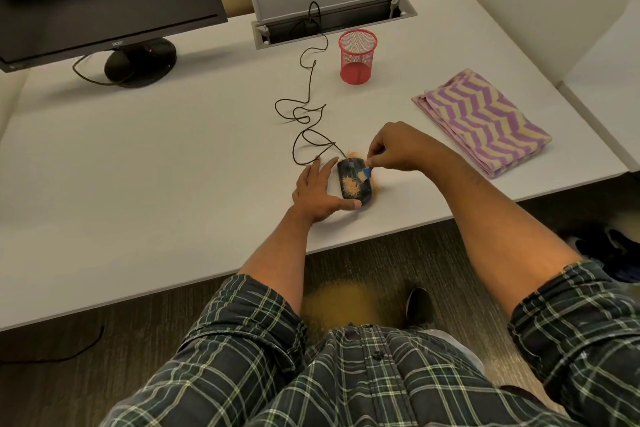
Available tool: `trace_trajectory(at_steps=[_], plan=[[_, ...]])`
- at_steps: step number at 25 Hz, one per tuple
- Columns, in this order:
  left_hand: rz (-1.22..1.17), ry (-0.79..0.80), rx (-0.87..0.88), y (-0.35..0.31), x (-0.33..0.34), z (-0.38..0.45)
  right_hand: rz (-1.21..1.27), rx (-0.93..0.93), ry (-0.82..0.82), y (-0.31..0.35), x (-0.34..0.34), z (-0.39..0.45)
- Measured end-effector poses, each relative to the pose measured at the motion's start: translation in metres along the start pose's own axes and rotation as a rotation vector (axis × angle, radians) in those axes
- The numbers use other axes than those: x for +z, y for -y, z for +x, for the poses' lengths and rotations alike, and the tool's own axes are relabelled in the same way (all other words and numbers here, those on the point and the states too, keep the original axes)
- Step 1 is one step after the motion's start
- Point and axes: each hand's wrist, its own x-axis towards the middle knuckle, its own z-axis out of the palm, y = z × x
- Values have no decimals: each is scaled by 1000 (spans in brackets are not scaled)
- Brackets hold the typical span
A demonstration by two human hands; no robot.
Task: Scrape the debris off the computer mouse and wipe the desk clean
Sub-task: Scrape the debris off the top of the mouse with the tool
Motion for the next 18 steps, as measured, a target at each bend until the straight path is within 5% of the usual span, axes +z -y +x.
trace_trajectory(at_steps=[5, 10, 14, 18], plan=[[45, -3, -4, 0, 2, 0, 107, -23, -111, 4, 3, -4], [53, -2, 5, 2, 2, 1, 29, 53, 21, 2, 2, -5], [51, -2, 4, 1, 2, 2, 112, 19, -85, 6, 0, -5], [54, -1, 5, 2, 2, 2, -6, 77, -1, 6, 3, -5]])
